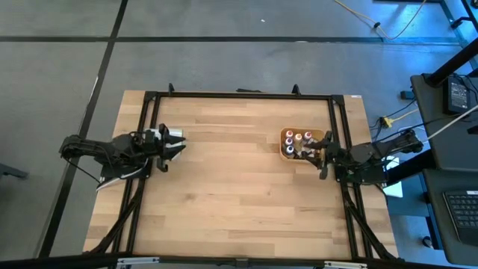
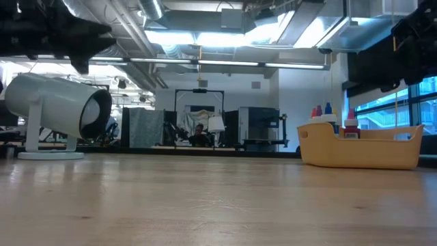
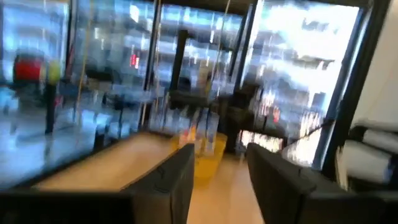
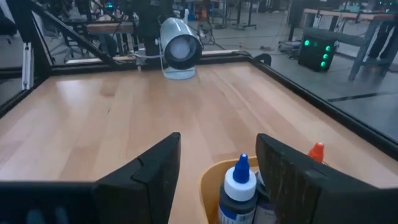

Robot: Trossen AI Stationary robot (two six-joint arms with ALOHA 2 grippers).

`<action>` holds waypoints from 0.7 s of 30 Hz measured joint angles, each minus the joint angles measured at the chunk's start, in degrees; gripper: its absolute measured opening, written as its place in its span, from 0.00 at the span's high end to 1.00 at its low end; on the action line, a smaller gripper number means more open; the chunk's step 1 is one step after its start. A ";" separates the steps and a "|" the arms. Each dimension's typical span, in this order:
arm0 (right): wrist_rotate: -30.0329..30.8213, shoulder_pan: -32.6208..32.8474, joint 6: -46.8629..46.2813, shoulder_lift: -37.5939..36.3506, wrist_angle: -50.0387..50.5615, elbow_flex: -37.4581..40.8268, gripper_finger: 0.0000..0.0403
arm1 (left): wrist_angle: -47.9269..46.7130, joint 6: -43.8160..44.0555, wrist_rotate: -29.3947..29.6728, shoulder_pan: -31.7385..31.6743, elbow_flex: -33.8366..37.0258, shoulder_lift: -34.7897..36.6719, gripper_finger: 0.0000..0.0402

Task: Pick & Place food coloring
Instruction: Return to Home Position

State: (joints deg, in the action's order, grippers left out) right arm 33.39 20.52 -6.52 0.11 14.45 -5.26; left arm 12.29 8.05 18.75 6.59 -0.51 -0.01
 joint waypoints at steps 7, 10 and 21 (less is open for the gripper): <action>0.02 -0.05 6.98 0.73 0.10 -0.04 0.48 | -1.83 0.72 1.62 0.00 0.04 0.00 0.64; 0.04 -0.05 11.95 1.11 0.07 -0.04 0.48 | -1.83 0.70 1.61 0.00 0.04 0.00 0.64; -0.45 -0.05 18.87 1.21 -0.97 -0.04 0.48 | -1.90 -3.76 1.60 0.00 0.04 -0.20 0.64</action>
State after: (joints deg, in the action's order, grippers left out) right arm 32.94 20.47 12.34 1.32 13.48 -5.30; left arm 10.39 4.29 20.36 6.59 -0.47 -0.21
